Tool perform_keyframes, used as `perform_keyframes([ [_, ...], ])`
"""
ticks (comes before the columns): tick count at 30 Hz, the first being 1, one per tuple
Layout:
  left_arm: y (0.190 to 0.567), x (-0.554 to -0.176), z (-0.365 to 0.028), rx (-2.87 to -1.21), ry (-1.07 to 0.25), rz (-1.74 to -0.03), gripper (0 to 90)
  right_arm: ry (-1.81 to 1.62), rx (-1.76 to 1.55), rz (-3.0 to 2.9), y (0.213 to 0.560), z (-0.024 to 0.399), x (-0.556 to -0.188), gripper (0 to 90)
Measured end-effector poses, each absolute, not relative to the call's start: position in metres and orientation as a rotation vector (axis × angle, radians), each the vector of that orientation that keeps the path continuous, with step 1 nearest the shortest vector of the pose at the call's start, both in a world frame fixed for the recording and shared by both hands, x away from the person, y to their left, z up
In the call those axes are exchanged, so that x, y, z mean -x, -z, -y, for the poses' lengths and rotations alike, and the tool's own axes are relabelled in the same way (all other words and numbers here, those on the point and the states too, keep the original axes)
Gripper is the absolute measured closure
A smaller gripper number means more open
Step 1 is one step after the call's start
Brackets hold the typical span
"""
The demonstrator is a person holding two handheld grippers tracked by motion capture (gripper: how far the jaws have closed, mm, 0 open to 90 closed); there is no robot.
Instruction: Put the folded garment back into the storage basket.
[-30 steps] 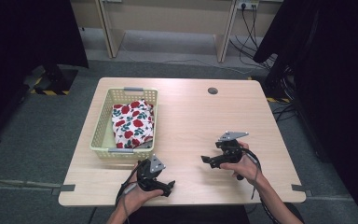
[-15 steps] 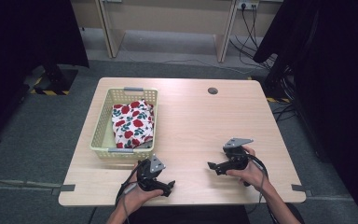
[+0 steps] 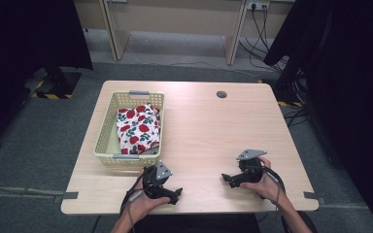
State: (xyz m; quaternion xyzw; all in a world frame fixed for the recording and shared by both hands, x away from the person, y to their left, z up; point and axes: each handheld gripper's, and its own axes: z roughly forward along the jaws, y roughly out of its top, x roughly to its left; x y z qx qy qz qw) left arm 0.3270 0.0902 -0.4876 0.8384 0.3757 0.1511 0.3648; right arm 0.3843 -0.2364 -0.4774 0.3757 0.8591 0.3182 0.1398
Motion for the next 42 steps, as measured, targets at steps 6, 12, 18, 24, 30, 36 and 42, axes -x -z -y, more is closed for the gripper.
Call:
perform_keyframes([
  [6, 0.488, -0.327, -0.09, -2.156, -0.389, -0.966, 0.0, -0.921, -1.09, -2.473, 0.478, 0.244, -0.379, 1.0],
  [12, 0.488, -0.327, -0.09, -2.156, -0.389, -0.967, 0.0, -0.921, -1.103, -2.465, 0.478, 0.256, -0.372, 0.9],
  [18, 0.488, -0.327, -0.09, -2.156, -0.389, -0.967, 0.0, -0.925, -1.114, -2.451, 0.478, 0.265, -0.365, 0.8],
  [24, 0.488, -0.327, -0.09, -2.156, -0.389, -0.967, 0.0, -0.92, -1.124, -2.445, 0.478, 0.271, -0.359, 0.9],
  [30, 0.488, -0.327, -0.09, -2.156, -0.389, -0.967, 0.0, -0.919, -1.132, -2.443, 0.478, 0.274, -0.353, 1.0],
  [36, 0.488, -0.327, -0.09, -2.156, -0.389, -0.967, 0.0, -0.926, -1.138, -2.441, 0.478, 0.276, -0.346, 1.1],
  [42, 0.488, -0.327, -0.09, -2.156, -0.39, -0.968, 0.0, -0.946, -1.138, -2.445, 0.478, 0.278, -0.339, 1.1],
])
